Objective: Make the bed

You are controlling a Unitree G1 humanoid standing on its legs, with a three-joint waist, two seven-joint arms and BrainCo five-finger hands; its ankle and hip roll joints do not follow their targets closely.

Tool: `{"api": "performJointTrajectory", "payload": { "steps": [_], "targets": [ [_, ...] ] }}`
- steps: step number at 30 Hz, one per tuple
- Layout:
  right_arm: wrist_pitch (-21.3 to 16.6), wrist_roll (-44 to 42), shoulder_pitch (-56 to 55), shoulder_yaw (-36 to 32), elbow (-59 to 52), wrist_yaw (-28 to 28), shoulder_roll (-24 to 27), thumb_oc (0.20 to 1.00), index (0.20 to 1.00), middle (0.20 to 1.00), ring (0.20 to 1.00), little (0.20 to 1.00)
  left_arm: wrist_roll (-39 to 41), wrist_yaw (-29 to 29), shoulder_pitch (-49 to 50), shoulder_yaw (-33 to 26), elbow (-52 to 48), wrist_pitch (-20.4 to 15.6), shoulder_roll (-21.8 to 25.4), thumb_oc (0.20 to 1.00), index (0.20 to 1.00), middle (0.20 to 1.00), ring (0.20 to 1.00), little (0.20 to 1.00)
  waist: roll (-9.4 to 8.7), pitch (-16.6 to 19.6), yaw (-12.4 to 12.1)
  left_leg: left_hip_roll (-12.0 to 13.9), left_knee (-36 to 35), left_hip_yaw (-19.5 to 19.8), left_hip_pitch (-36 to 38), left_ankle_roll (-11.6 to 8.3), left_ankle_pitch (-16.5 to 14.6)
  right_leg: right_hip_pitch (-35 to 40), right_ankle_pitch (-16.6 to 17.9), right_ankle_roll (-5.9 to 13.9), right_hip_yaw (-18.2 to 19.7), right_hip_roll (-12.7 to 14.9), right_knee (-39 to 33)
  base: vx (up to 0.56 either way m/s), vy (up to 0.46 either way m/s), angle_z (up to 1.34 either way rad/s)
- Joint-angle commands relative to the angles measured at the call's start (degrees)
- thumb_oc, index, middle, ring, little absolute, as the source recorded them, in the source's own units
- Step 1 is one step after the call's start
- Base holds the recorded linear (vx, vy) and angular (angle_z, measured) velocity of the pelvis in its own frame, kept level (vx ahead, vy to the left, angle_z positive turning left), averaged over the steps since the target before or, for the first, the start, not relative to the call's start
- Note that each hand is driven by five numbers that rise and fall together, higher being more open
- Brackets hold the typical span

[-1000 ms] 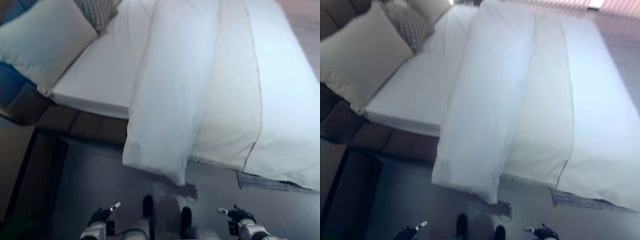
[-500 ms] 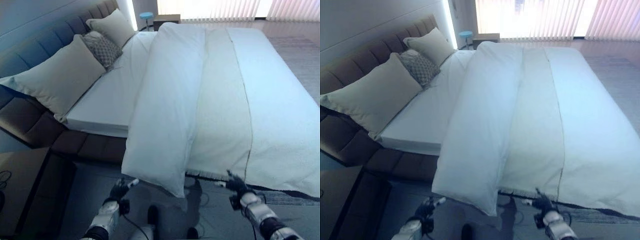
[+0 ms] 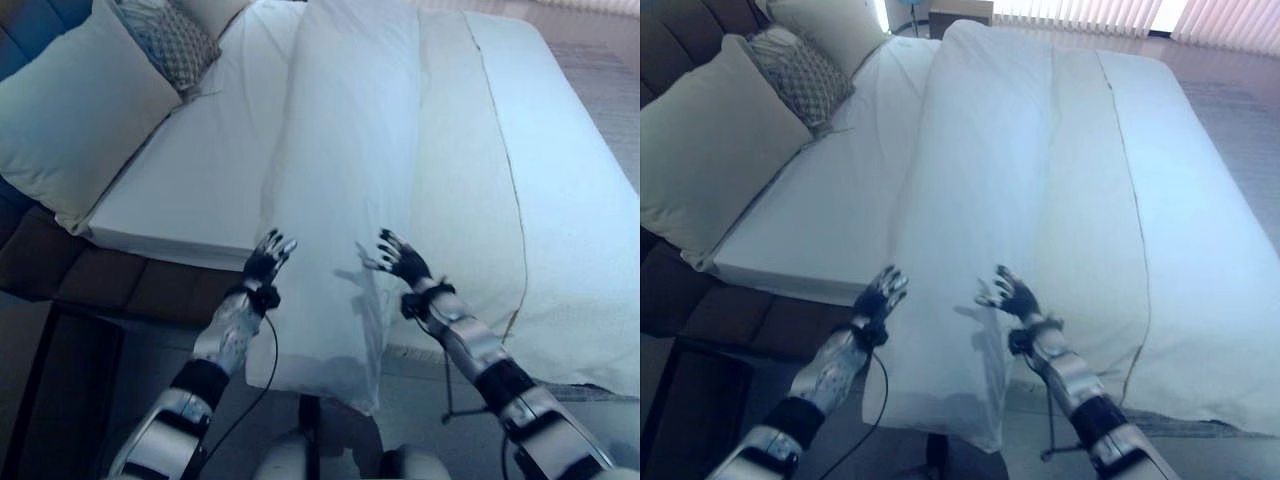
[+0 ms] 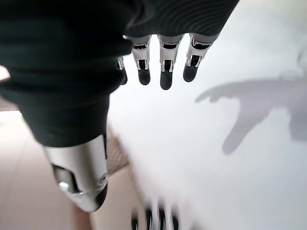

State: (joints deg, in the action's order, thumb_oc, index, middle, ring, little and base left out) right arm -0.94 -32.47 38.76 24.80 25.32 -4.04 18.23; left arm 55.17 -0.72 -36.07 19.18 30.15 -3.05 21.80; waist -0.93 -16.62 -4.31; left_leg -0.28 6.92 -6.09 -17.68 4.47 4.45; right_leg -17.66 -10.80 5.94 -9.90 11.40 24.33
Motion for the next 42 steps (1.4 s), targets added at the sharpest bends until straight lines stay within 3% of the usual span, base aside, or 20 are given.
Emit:
{"api": "performJointTrajectory", "payload": {
  "steps": [1, 4, 5, 10, 14, 19, 22, 23, 24, 29, 34, 36, 39, 42],
  "targets": [
    [-5.2, -8.1, 9.7, -1.3, -1.2, -1.6, 0.4, 1.0, 1.0, 1.0, 1.0, 1.0, 7.3, 1.0, -7.5, -0.3, -0.7, -1.6, -0.4, 1.0, 1.0, 1.0, 1.0, 1.0, -0.78, -4.5, 0.9, -2.0, 1.0, 1.3, -2.9, -5.47, -2.0, 0.3, 9.0, -0.01, 1.1, -4.4, -12.0, 0.08, 0.036, -0.2],
    [-6.1, -11.4, 15.3, 0.1, 0.4, -2.6, 0.7, 1.0, 1.0, 1.0, 1.0, 1.0, 9.4, 0.8, -13.2, 0.2, 2.6, -1.3, -1.6, 1.0, 1.0, 1.0, 1.0, 1.0, -0.82, -7.1, 2.7, -3.7, 0.3, 2.3, -2.6, -5.63, -2.5, -4.9, 13.5, 0.74, 5.5, -7.6, -18.0, 0.17, -0.016, 0.14],
    [-5.8, -12.6, 16.1, 0.4, -0.1, -3.2, 1.0, 1.0, 1.0, 1.0, 1.0, 1.0, 10.6, 0.5, -14.6, 1.0, 2.8, -0.8, -2.1, 1.0, 1.0, 1.0, 1.0, 1.0, -1.05, -7.5, 3.0, -4.1, 0.5, 2.9, -3.2, -5.86, -2.3, -3.8, 13.9, 0.63, 6.4, -7.4, -19.0, 0.12, -0.053, 0.49],
    [-5.9, -19.8, 22.3, 1.6, 6.4, -3.5, -0.6, 1.0, 1.0, 1.0, 1.0, 1.0, 12.1, -0.1, -18.8, 1.1, 7.3, 0.3, -4.2, 1.0, 1.0, 1.0, 1.0, 1.0, -0.78, -9.4, 2.8, -4.4, -2.4, 4.4, -7.1, -6.97, 0.5, -5.4, 17.9, 0.16, 5.3, -8.2, -23.3, 0.03, -0.074, 0.24],
    [-4.7, -25.0, 26.5, 2.2, 13.1, -4.1, -2.5, 1.0, 1.0, 1.0, 1.0, 1.0, 11.9, -1.8, -22.2, 0.4, 13.0, 1.3, -5.4, 1.0, 1.0, 1.0, 1.0, 1.0, -1.3, -10.8, 2.8, -3.9, -3.9, 5.4, -11.3, -7.94, 2.2, -8.9, 18.6, -0.25, 4.0, -9.0, -24.5, 0.03, -0.096, 0.06],
    [-4.1, -26.8, 31.1, 2.9, 19.5, -6.1, -3.5, 1.0, 1.0, 1.0, 1.0, 1.0, 10.4, -3.2, -26.4, 0.0, 19.2, 2.3, -4.4, 1.0, 1.0, 1.0, 1.0, 1.0, -1.76, -13.2, 3.1, -4.0, -0.7, 6.4, -18.9, -8.35, 1.7, -15.3, 18.8, -0.63, 3.7, -9.4, -23.2, 0.01, -0.057, 0.07],
    [-3.1, -26.4, 33.1, 4.1, 23.2, -6.7, -3.1, 1.0, 1.0, 1.0, 1.0, 1.0, 8.7, -4.5, -28.3, -0.2, 23.0, 2.2, -2.4, 1.0, 1.0, 1.0, 1.0, 1.0, -1.63, -13.2, 3.1, -3.6, 0.4, 7.6, -23.2, -8.55, 0.3, -19.8, 17.7, -0.51, 3.6, -9.8, -21.8, 0.05, -0.041, 0.03],
    [-2.9, -26.3, 33.5, 4.5, 24.4, -6.8, -3.3, 1.0, 1.0, 1.0, 1.0, 1.0, 8.1, -4.7, -28.9, 0.1, 23.8, 2.1, -2.1, 1.0, 1.0, 1.0, 1.0, 1.0, -1.78, -13.2, 3.1, -3.7, 0.8, 7.4, -25.8, -8.36, 1.8, -22.3, 18.7, -0.82, 3.1, -9.5, -21.3, 0.09, -0.043, 0.03],
    [-2.6, -25.9, 34.0, 4.9, 26.0, -7.0, -3.1, 1.0, 1.0, 1.0, 1.0, 1.0, 7.6, -5.3, -29.2, -0.1, 24.7, 1.6, -1.8, 1.0, 1.0, 1.0, 1.0, 1.0, -1.68, -13.2, 2.9, -3.5, 0.7, 8.1, -26.5, -8.55, 0.6, -23.4, 17.6, -0.58, 3.4, -9.8, -20.8, 0.03, -0.031, 0.05],
    [-1.8, -22.5, 35.4, 7.4, 29.8, -8.1, -1.9, 1.0, 1.0, 1.0, 1.0, 1.0, 6.6, -7.1, -29.2, -0.6, 28.3, 1.1, -1.0, 1.0, 1.0, 1.0, 1.0, 1.0, -1.27, -13.2, 2.8, -3.4, 1.3, 8.7, -33.0, -9.05, 0.9, -29.8, 17.5, -0.75, 3.0, -9.6, -19.7, 0.04, -0.018, 0.01],
    [-2.8, -21.8, 35.5, 8.2, 31.0, -9.5, -2.3, 1.0, 1.0, 1.0, 1.0, 1.0, 4.4, -9.7, -30.0, -0.4, 30.1, -0.6, 0.4, 1.0, 1.0, 1.0, 1.0, 1.0, -1.12, -13.2, 2.7, -3.4, 1.6, 9.1, -37.0, -9.36, 1.2, -33.4, 17.7, -0.7, 2.3, -9.4, -19.8, 0.01, -0.003, 0.04],
    [-3.7, -21.5, 35.2, 8.4, 31.1, -10.0, -2.4, 1.0, 1.0, 1.0, 1.0, 1.0, 4.2, -10.8, -30.1, -0.6, 30.4, -1.0, 0.8, 1.0, 1.0, 1.0, 1.0, 1.0, -1.25, -13.2, 2.9, -3.7, 1.4, 9.0, -39.7, -9.45, 3.0, -35.9, 18.9, -0.92, 1.4, -9.0, -20.2, -0.04, -0.001, 0.09],
    [-3.9, -21.2, 35.1, 8.7, 32.0, -10.1, -2.6, 1.0, 1.0, 1.0, 1.0, 1.0, 4.4, -11.3, -30.2, -0.7, 30.8, -1.3, 1.0, 1.0, 1.0, 1.0, 1.0, 1.0, -1.1, -13.2, 2.8, -3.5, 1.4, 9.6, -39.4, -9.76, 1.8, -35.6, 17.8, -0.66, 1.6, -9.1, -20.1, 0.02, -0.009, 0.11],
    [-4.4, -21.6, 34.9, 8.0, 33.9, -10.4, -2.5, 1.0, 1.0, 1.0, 1.0, 1.0, 4.8, -11.8, -30.5, -1.1, 30.8, -1.7, 0.9, 1.0, 1.0, 1.0, 1.0, 1.0, -0.88, -13.2, 2.6, -4.0, 1.2, 9.7, -41.6, -9.76, 3.3, -37.5, 19.0, -0.93, 0.7, -8.7, -20.4, -0.01, 0.005, 0.11]
  ]
}}
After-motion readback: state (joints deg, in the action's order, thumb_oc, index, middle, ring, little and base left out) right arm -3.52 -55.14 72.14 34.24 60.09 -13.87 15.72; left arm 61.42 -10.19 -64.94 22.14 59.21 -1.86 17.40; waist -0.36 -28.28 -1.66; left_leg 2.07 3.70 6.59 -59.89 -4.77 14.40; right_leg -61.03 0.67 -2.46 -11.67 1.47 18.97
